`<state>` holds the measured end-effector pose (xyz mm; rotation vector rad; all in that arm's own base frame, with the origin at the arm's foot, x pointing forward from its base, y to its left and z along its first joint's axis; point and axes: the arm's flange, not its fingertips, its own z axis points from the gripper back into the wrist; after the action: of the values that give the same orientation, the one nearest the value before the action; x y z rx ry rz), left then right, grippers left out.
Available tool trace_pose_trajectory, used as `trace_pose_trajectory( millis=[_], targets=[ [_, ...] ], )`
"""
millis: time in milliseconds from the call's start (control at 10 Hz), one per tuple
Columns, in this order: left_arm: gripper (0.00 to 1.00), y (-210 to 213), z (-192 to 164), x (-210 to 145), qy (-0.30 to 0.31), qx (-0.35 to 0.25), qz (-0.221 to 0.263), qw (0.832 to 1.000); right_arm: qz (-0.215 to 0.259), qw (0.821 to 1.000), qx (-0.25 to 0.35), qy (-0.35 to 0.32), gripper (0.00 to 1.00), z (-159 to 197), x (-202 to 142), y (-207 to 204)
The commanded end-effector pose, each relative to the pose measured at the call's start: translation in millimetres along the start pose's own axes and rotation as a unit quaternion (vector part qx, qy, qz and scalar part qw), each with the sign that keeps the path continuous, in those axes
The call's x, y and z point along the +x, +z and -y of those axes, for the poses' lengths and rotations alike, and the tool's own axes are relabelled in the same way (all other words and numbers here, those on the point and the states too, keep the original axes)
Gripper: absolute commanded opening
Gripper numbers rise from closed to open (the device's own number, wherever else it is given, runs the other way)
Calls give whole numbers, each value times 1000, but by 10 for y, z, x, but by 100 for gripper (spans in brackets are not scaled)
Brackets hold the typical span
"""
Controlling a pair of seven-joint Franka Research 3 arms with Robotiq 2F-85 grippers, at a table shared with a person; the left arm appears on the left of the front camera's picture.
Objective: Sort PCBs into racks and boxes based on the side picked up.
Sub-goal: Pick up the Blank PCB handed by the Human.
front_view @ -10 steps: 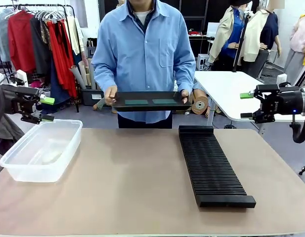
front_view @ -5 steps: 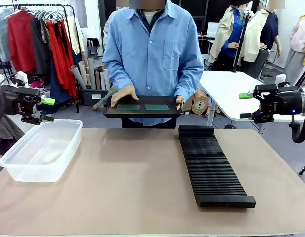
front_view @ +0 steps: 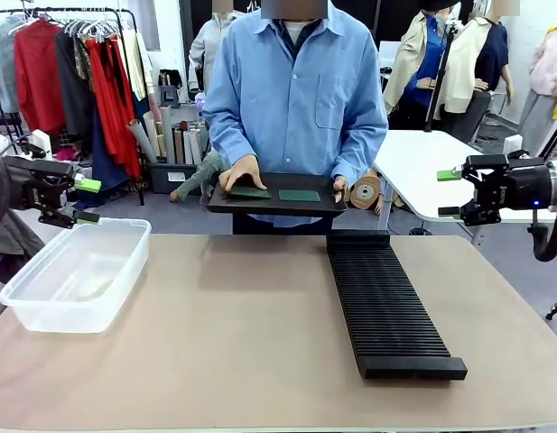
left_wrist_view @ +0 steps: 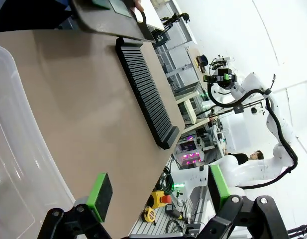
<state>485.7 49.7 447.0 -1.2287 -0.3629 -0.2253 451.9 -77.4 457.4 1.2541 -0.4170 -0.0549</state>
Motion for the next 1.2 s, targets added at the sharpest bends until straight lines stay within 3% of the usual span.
trace_pose_trajectory(
  millis=[0,1100],
  targets=[
    [100,1,17,8,7,1,3,1000,-1,1000,-4,2,100,-18,4,2],
    [100,1,17,8,7,1,3,1000,-1,1000,-4,2,100,-18,4,2]
  ],
)
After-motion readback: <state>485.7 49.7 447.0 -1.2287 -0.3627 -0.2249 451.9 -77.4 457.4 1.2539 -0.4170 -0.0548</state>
